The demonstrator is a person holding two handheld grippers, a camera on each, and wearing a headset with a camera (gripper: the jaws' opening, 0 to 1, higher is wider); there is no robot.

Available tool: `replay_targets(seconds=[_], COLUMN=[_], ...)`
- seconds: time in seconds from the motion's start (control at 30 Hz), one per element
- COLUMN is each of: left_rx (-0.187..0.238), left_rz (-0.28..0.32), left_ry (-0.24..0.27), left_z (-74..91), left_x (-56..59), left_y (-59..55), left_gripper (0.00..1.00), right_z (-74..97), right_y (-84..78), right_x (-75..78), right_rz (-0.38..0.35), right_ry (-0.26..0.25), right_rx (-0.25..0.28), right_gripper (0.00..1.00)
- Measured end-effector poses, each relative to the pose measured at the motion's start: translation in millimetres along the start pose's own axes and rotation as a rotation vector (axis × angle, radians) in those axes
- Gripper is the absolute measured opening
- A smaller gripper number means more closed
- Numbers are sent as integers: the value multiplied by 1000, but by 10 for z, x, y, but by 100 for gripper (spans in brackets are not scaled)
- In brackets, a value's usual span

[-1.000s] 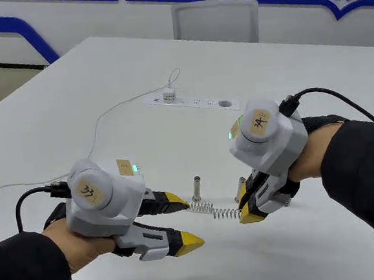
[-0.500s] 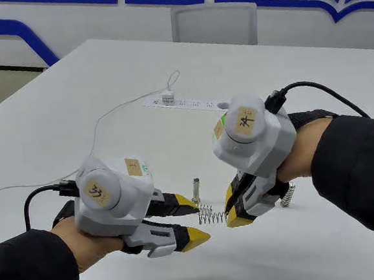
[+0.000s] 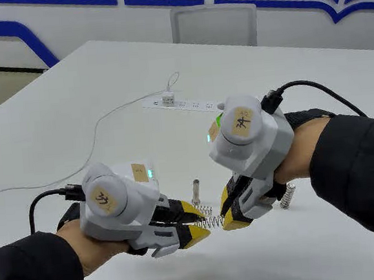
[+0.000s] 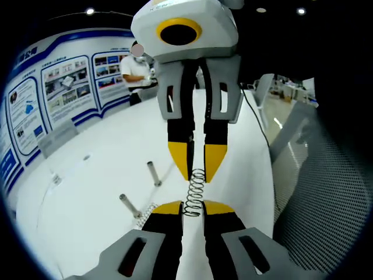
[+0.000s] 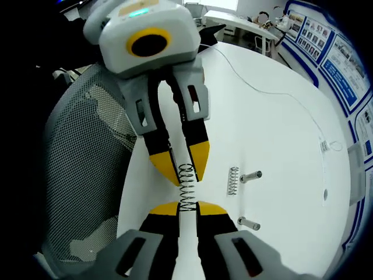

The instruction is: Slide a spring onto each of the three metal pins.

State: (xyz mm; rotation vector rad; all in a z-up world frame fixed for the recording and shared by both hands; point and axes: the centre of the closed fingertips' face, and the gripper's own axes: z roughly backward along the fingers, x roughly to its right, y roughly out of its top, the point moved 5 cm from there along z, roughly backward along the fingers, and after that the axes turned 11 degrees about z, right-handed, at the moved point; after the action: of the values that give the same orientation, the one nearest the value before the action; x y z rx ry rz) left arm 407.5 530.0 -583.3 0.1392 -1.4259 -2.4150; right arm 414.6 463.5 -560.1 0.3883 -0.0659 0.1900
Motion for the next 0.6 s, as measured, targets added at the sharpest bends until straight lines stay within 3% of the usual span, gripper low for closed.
replay_targets(seconds=[0.6], left_rx=[-6], left_rz=[-2], left_ry=[-3], left_z=[-3], left_x=[13], left_y=[-27], left_gripper=[11], right_z=[188], right_y=[266], right_x=[13], right_rz=[37], right_ry=[-40], right_rx=[71], right_gripper=[11])
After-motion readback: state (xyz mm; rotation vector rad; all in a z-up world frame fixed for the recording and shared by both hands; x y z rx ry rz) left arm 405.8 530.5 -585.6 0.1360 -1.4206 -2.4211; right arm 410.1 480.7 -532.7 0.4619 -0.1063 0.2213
